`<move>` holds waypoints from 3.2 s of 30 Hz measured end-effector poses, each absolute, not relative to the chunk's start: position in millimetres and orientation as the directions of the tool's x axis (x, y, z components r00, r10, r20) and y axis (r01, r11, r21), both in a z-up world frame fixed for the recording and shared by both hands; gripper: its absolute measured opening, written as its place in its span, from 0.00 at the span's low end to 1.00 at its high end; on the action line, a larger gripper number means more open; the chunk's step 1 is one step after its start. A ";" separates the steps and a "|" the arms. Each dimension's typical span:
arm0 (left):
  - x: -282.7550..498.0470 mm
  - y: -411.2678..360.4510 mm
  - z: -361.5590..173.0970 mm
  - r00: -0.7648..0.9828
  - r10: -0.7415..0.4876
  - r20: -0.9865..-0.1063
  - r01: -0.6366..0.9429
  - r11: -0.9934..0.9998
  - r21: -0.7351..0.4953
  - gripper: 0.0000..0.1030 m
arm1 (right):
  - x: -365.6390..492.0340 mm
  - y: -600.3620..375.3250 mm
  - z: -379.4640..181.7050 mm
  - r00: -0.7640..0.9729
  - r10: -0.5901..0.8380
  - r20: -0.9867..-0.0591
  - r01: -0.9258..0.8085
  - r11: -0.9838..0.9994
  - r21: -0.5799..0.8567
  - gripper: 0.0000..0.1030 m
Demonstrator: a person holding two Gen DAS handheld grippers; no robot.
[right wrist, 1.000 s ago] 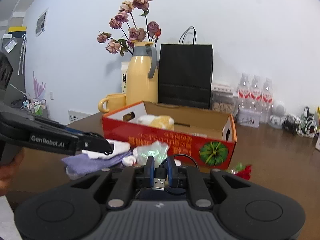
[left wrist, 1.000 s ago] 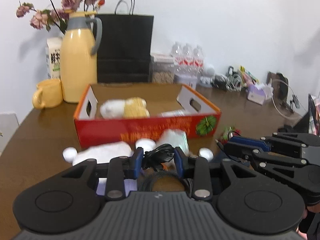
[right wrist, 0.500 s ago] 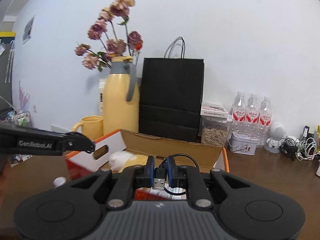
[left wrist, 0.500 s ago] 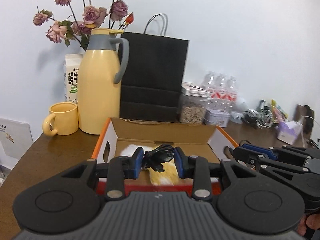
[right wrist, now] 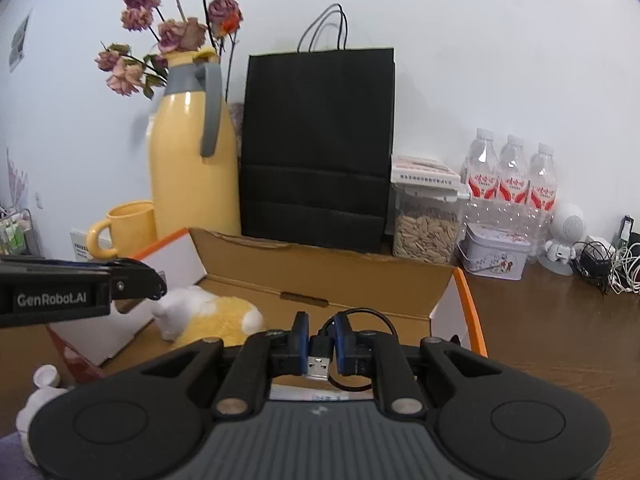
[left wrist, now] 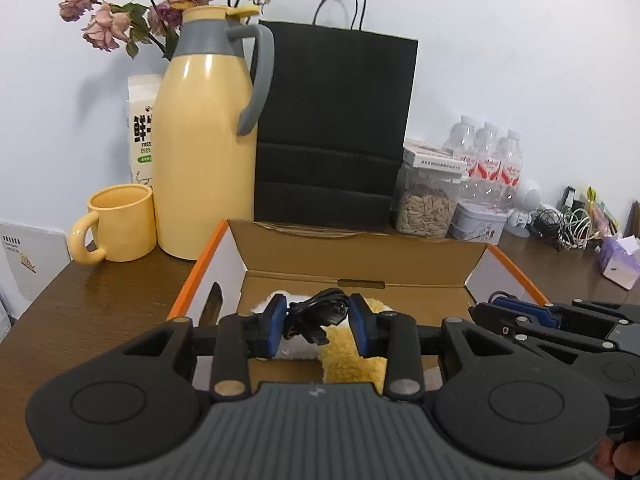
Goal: Organize objects
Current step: 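Carry both cables into the cardboard box while both grippers open to release them, then move the left gripper back to the table and grasp the white round lid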
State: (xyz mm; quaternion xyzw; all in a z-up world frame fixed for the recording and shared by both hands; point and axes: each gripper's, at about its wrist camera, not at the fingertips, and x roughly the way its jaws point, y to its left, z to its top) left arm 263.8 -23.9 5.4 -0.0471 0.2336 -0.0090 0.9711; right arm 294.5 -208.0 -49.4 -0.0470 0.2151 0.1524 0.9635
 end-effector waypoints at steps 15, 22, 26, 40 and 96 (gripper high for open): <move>246.5 -24.6 11.5 0.932 0.015 -0.363 -0.044 0.996 -0.073 1.00 | 288.6 -214.4 -52.3 0.857 0.262 -0.444 -0.301 0.953 -0.019 1.00; 232.7 -20.8 27.0 0.940 0.005 -0.342 -0.041 0.994 -0.099 1.00 | 271.7 -217.7 -38.3 0.879 0.270 -0.393 -0.304 0.952 -0.026 1.00; 219.1 -21.0 37.6 0.947 -0.002 -0.322 -0.030 0.995 -0.094 1.00 | 255.3 -220.1 -29.4 0.889 0.281 -0.363 -0.313 0.949 -0.031 1.00; 149.1 -9.7 43.8 0.939 0.014 -0.343 -0.022 1.000 -0.021 1.00 | 177.5 -237.8 -11.2 0.901 0.295 -0.319 -0.330 0.942 -0.060 1.00; 46.0 -21.7 -44.1 0.771 -0.289 -0.568 0.234 0.957 -0.169 0.38 | 77.4 -218.6 -76.5 0.765 0.429 -0.481 -0.514 0.856 -0.054 0.80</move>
